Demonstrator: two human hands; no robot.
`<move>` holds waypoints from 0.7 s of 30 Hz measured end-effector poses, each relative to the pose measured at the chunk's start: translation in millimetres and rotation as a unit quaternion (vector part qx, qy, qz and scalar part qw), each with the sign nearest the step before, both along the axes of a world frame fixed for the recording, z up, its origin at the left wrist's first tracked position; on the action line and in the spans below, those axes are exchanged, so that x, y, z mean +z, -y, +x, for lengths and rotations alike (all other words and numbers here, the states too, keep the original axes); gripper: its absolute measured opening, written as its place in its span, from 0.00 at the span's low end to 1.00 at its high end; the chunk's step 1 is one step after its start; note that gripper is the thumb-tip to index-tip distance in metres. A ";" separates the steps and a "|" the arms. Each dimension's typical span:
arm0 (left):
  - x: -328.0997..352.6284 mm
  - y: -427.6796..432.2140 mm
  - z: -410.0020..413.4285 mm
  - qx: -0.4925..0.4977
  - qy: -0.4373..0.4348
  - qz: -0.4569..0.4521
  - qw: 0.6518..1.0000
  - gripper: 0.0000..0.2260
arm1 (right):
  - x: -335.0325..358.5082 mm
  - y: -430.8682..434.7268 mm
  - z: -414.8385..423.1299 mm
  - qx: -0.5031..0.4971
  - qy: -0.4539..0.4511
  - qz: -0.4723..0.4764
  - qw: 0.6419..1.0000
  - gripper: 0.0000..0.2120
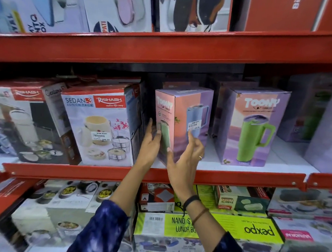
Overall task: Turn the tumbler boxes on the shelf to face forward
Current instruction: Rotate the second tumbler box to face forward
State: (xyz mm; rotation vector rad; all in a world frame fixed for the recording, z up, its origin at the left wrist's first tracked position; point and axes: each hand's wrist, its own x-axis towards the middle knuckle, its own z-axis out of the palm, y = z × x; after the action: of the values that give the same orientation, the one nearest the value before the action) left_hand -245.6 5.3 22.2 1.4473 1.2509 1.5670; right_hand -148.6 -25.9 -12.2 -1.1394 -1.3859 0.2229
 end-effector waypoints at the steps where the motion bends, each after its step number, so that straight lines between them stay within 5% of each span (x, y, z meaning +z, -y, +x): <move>1: 0.4 -0.3 -1.9 -0.011 -0.007 0.000 1.000 0.23 | -0.8 -0.8 -0.1 -0.007 0.005 -0.001 1.000 0.33; 8: 8.7 17.5 -6.1 -0.073 -0.008 0.008 0.997 0.17 | 6.7 -12.3 16.3 -0.011 -0.021 0.021 0.999 0.32; 14: 6.9 37.9 4.3 -0.113 0.025 0.016 0.993 0.27 | 23.0 -20.1 22.3 -0.022 0.005 0.013 1.000 0.55; 21: 18.9 31.3 5.5 -0.069 0.013 0.016 0.997 0.30 | 28.8 -35.3 52.6 0.095 -0.105 0.026 0.990 0.48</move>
State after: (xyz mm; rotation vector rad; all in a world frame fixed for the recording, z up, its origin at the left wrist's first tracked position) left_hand -240.1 -26.0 41.1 1.4959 1.0926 1.5147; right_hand -96.0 9.4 16.6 -0.9132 -1.3043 0.4284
